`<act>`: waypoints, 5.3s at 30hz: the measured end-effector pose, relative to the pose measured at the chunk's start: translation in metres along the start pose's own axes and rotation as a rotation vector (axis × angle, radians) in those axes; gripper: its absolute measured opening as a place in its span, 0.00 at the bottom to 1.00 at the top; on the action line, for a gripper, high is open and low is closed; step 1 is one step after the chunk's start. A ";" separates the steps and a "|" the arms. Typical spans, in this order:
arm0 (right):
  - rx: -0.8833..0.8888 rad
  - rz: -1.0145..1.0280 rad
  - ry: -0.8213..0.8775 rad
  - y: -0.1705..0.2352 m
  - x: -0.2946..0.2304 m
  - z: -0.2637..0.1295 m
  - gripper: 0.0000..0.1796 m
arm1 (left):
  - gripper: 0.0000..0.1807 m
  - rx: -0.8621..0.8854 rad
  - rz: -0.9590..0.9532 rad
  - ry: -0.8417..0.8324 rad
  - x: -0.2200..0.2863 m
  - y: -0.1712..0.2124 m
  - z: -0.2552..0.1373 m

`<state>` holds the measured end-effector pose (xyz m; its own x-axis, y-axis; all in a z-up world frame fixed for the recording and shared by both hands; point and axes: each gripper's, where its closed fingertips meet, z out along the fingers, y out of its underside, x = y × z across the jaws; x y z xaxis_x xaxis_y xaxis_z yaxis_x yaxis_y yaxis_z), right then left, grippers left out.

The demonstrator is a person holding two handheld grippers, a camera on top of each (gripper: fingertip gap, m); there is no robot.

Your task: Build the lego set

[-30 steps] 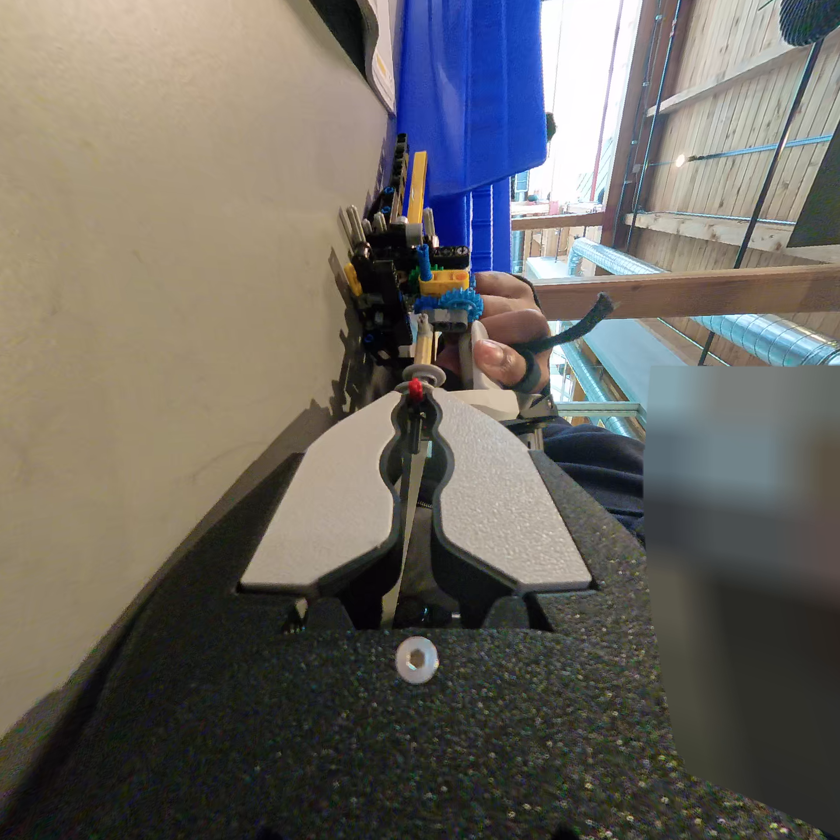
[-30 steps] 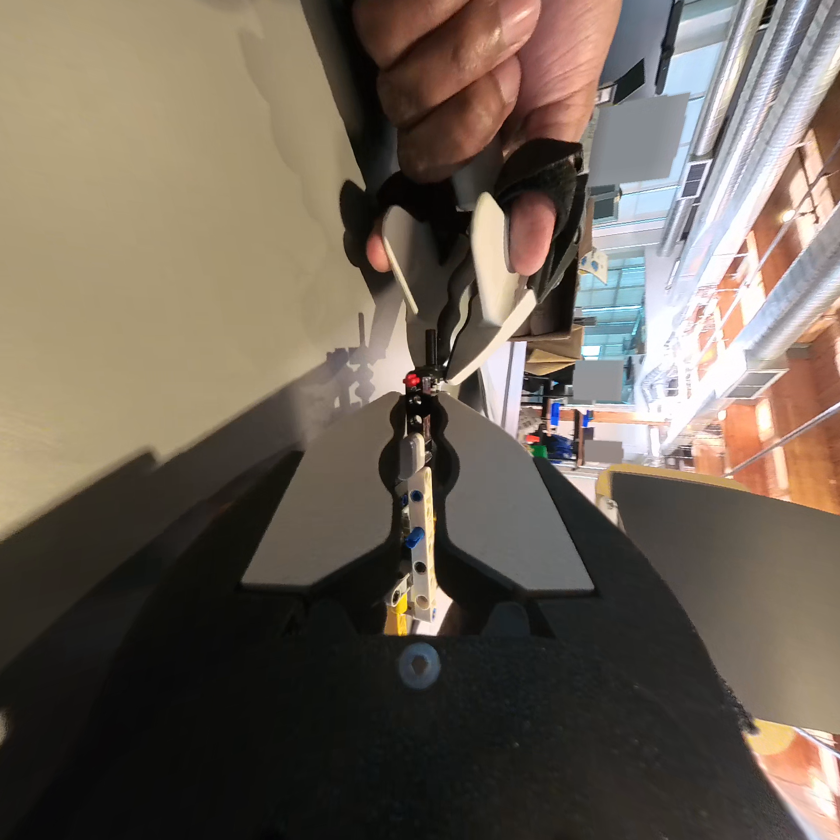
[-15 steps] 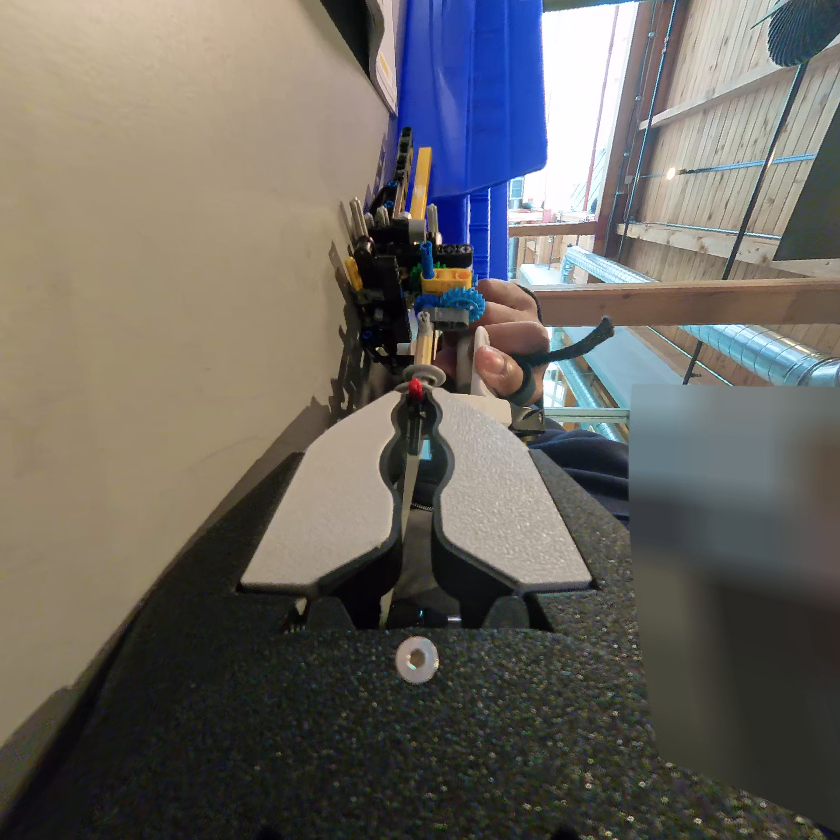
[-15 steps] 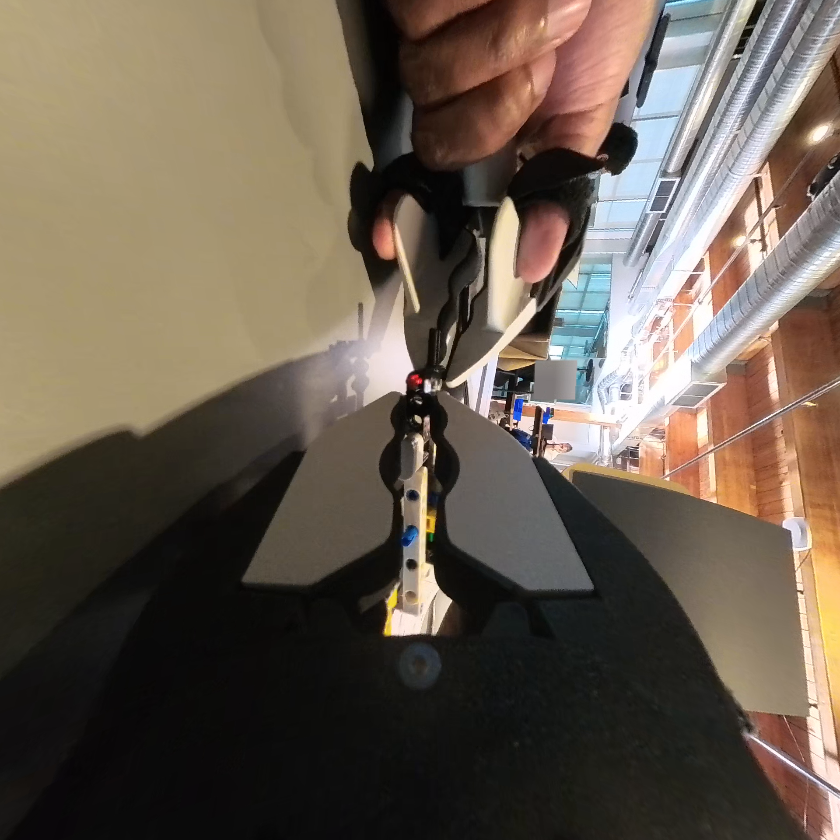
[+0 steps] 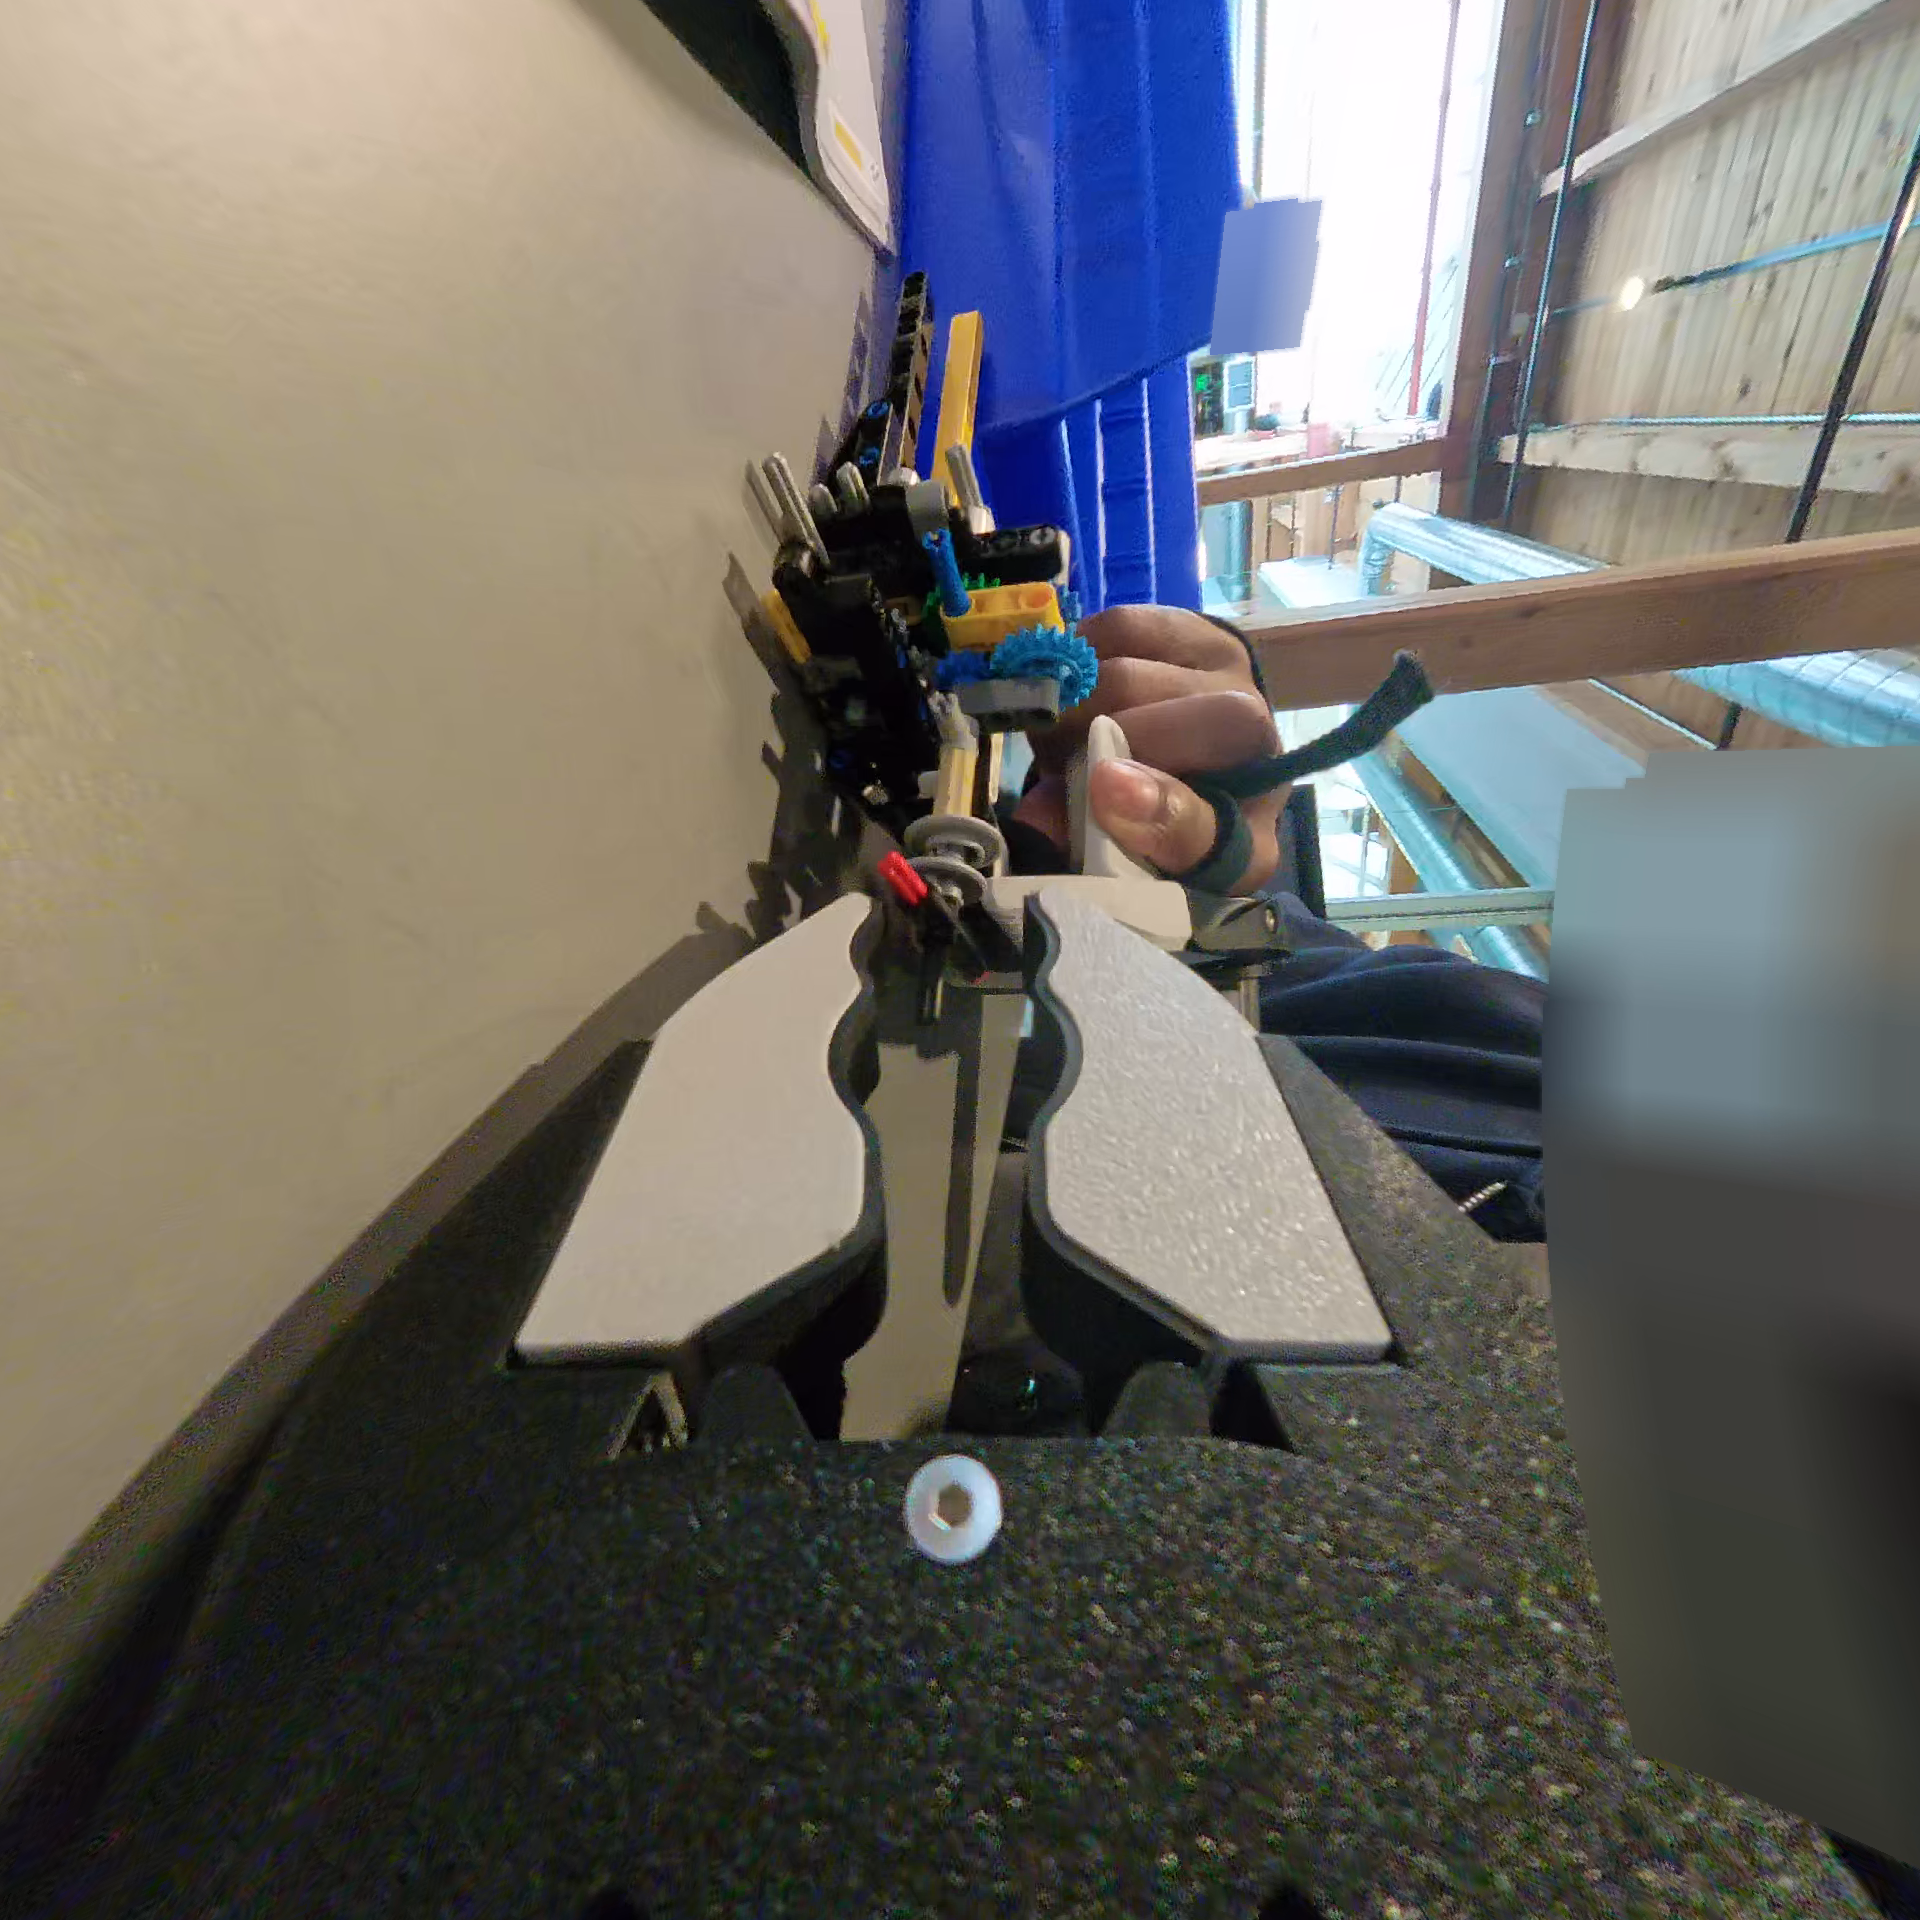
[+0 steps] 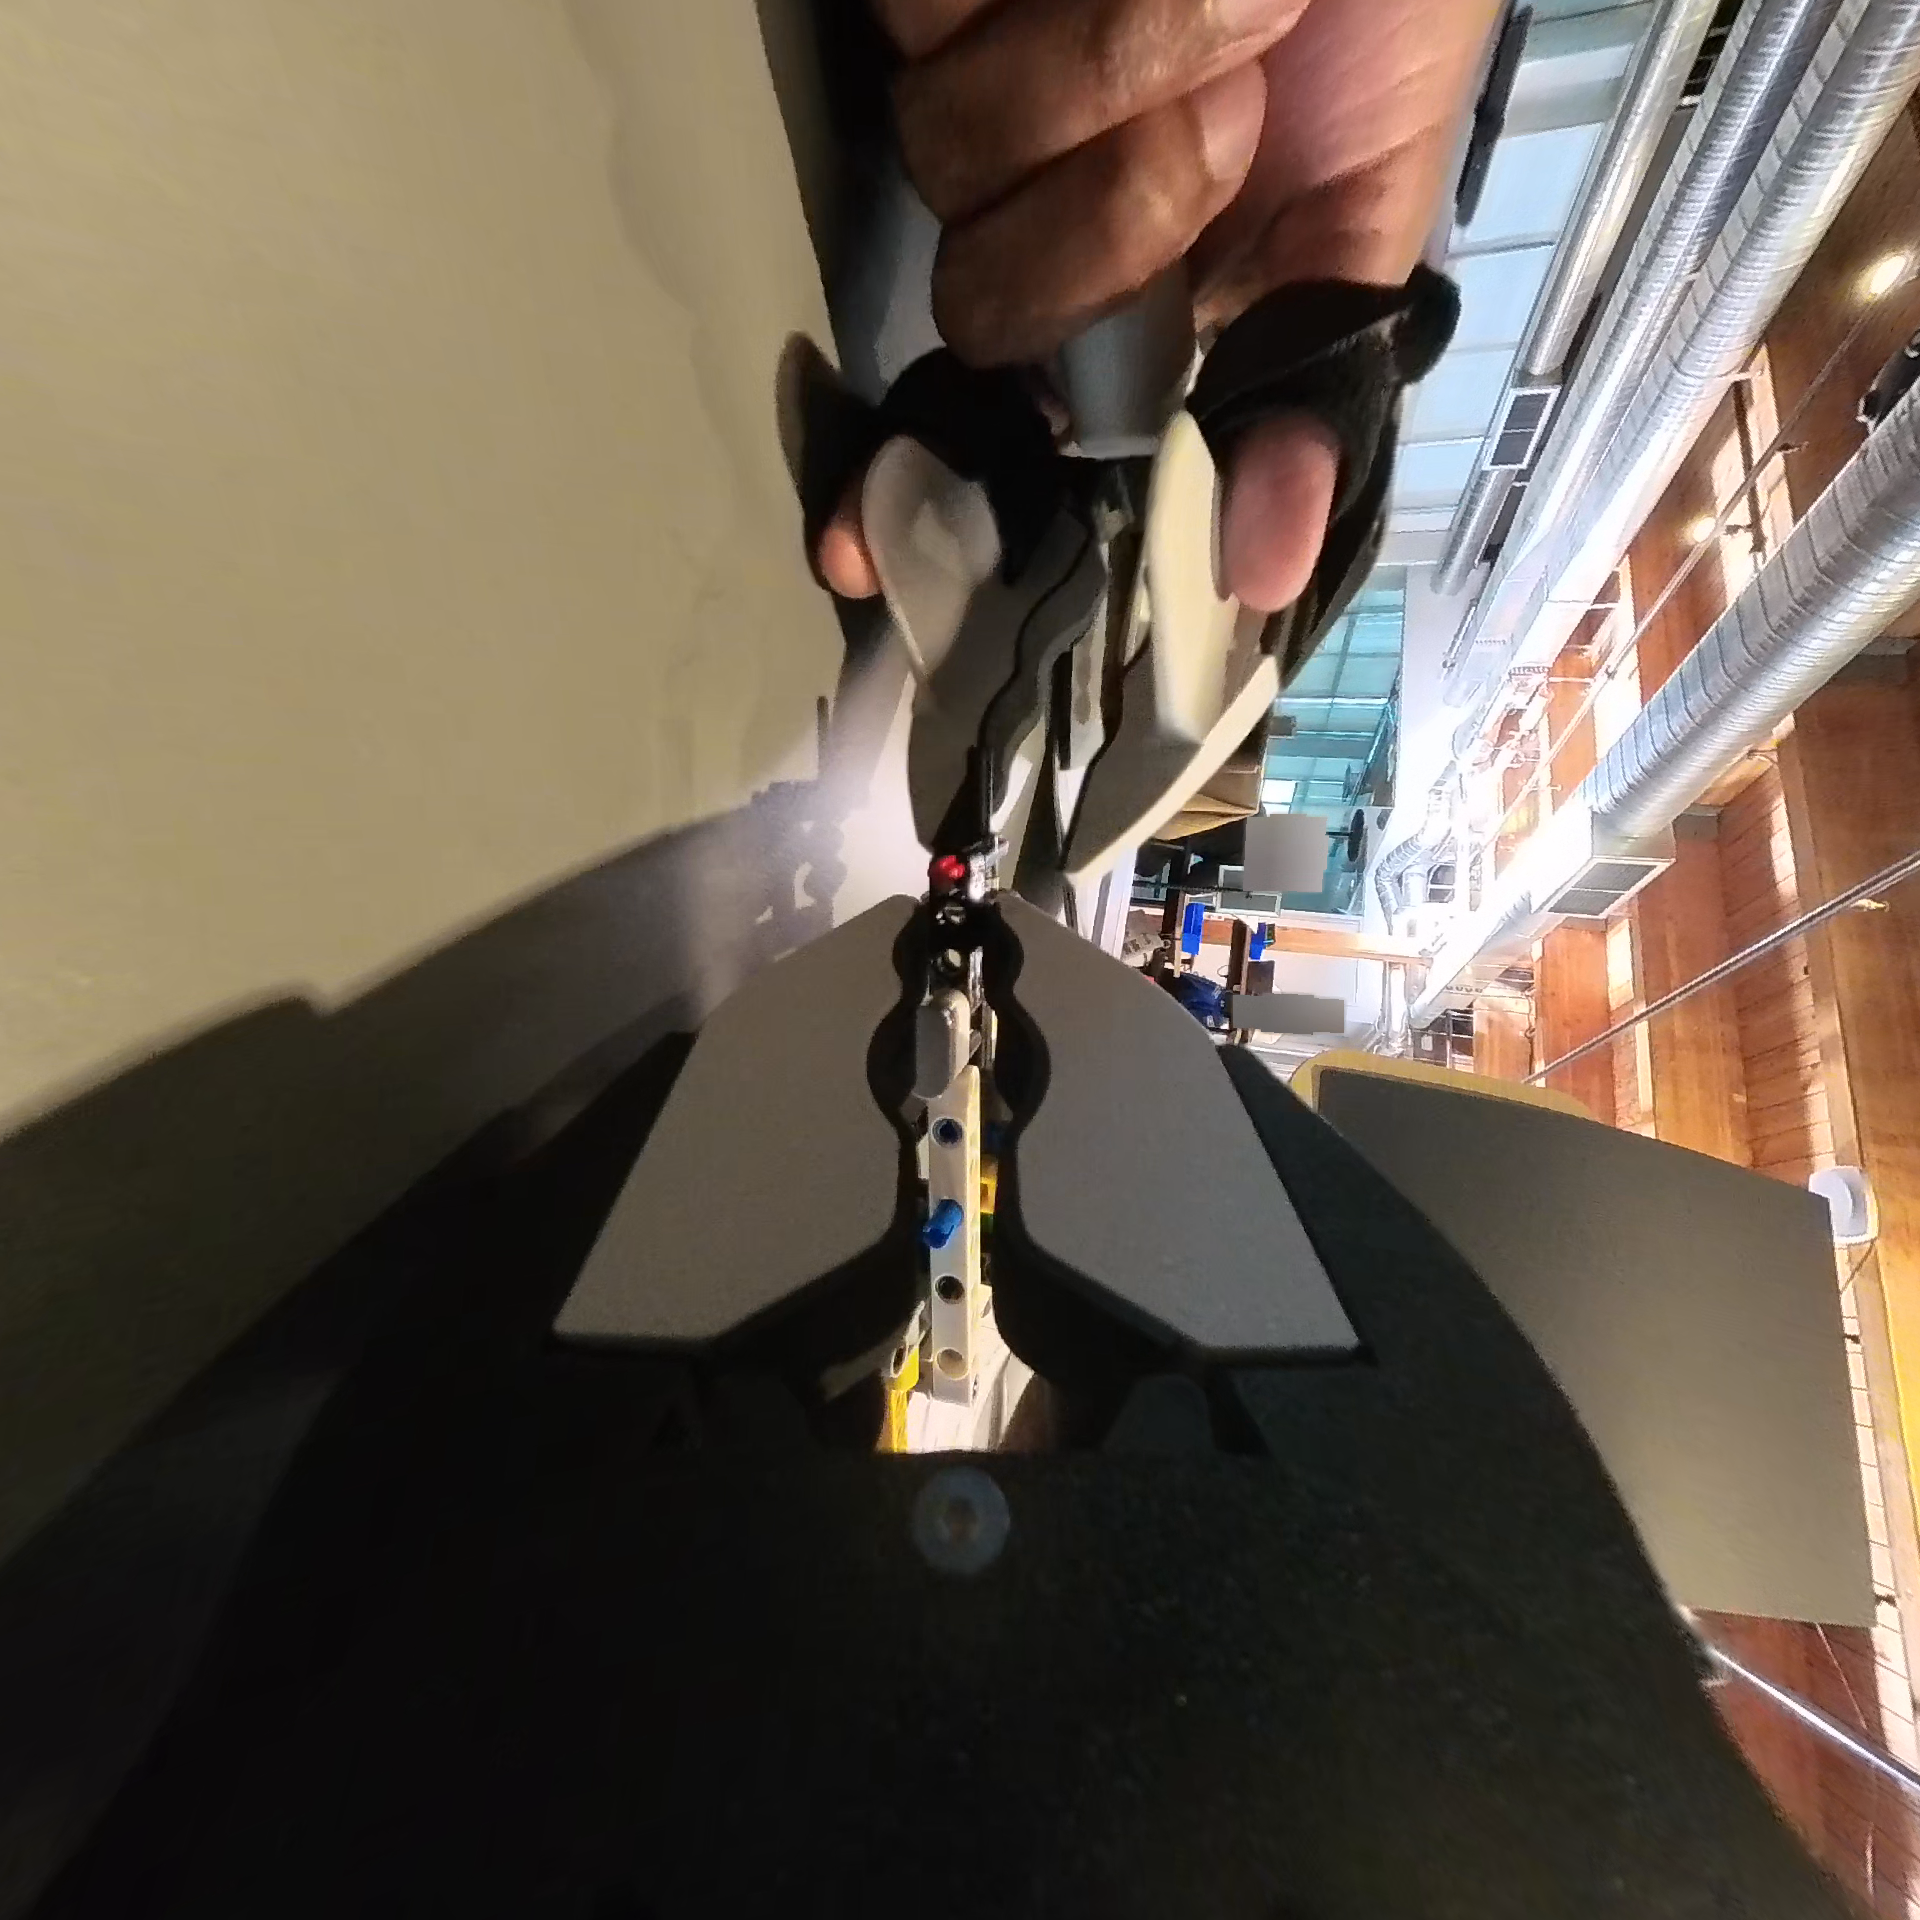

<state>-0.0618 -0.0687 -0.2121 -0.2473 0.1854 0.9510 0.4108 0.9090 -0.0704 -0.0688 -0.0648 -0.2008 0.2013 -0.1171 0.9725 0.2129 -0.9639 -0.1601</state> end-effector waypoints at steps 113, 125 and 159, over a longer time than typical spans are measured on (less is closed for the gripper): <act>-0.013 0.477 -0.648 0.003 0.005 -0.004 0.14 | 0.03 -0.068 1.827 -0.783 -0.009 0.002 0.003; -0.041 0.429 -0.649 0.005 0.004 -0.008 0.17 | 0.03 -0.065 1.911 -0.792 -0.007 0.002 0.004; -0.072 0.379 -0.920 0.008 -0.011 -0.004 0.24 | 0.03 -0.087 2.064 -0.850 -0.006 0.004 0.010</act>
<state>-0.0518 -0.0647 -0.2217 -0.6602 0.7031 0.2641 0.6478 0.7110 -0.2735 -0.0600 -0.0654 -0.2087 0.2679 -0.5950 -0.7577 -0.7953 0.3073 -0.5225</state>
